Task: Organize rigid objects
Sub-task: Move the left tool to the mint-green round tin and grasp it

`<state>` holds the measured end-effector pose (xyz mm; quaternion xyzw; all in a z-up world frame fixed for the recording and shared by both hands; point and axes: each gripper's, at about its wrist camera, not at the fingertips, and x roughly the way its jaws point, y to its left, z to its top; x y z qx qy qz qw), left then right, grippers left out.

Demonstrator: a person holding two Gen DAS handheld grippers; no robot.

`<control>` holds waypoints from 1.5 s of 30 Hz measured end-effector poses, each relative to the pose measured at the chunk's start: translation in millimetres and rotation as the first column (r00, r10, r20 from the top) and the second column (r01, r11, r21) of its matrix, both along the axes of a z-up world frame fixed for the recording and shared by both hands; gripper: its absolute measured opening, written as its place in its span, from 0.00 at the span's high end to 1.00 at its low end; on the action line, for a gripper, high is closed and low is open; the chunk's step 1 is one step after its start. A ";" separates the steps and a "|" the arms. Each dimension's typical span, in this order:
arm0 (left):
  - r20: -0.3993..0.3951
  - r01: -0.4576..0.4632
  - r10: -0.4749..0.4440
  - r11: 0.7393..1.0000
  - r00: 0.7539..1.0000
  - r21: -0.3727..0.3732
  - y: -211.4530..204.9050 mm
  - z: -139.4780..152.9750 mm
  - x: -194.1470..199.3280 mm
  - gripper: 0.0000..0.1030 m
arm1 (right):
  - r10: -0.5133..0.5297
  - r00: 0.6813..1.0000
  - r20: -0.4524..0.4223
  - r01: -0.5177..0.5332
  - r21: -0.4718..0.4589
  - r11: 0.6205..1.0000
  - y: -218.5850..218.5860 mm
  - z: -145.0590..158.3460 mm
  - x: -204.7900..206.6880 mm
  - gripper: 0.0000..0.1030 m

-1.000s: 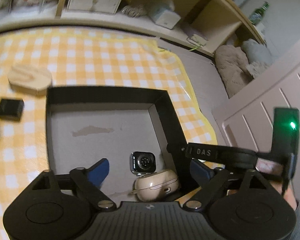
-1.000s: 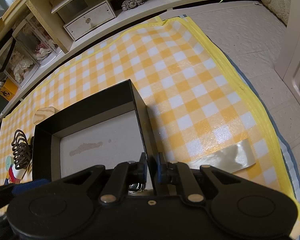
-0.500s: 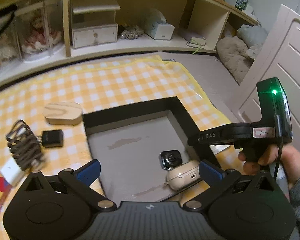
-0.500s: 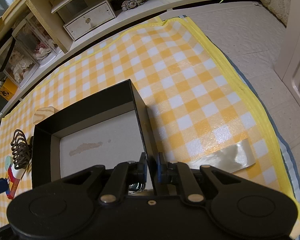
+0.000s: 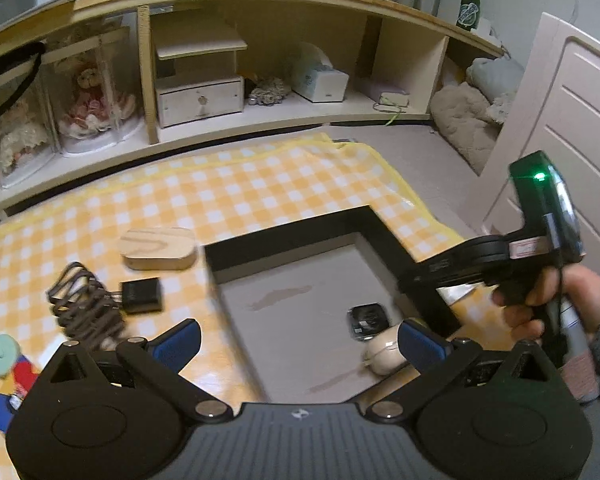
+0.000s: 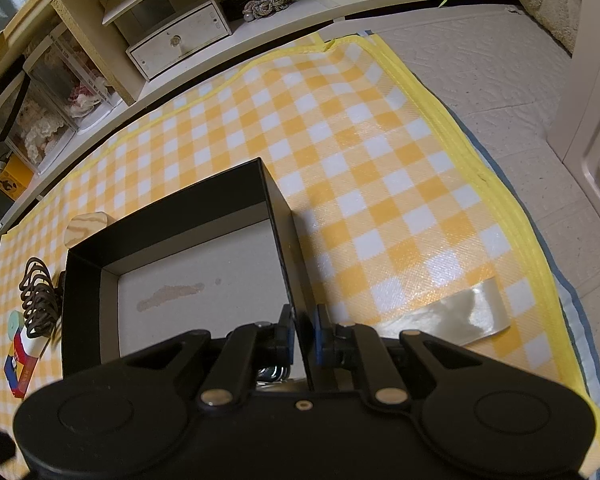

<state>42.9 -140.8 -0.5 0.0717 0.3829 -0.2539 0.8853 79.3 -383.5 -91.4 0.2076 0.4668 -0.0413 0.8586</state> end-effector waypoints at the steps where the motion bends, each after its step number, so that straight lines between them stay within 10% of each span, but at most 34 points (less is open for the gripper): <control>1: 0.002 -0.002 0.002 1.000 1.000 0.007 5.9 -0.3 2.5 0.00 | 0.000 1.000 0.000 0.000 -0.001 1.000 -0.2 -0.2 0.2 0.90; 17: -0.098 -0.215 0.214 0.977 0.972 -0.005 149.3 -17.1 71.0 0.00 | -0.003 1.000 -0.010 0.003 -0.015 1.000 2.9 1.0 2.0 0.91; 32: -0.281 -0.568 0.538 0.822 0.795 -0.033 238.4 -51.9 129.2 0.24 | -0.005 1.000 -0.022 0.004 -0.033 0.999 7.4 0.7 3.4 0.91; 45: -0.171 -0.549 0.559 0.829 0.812 0.101 227.6 -66.7 141.4 0.39 | 0.004 0.999 -0.047 -0.006 -0.052 0.999 7.5 -1.5 3.7 0.91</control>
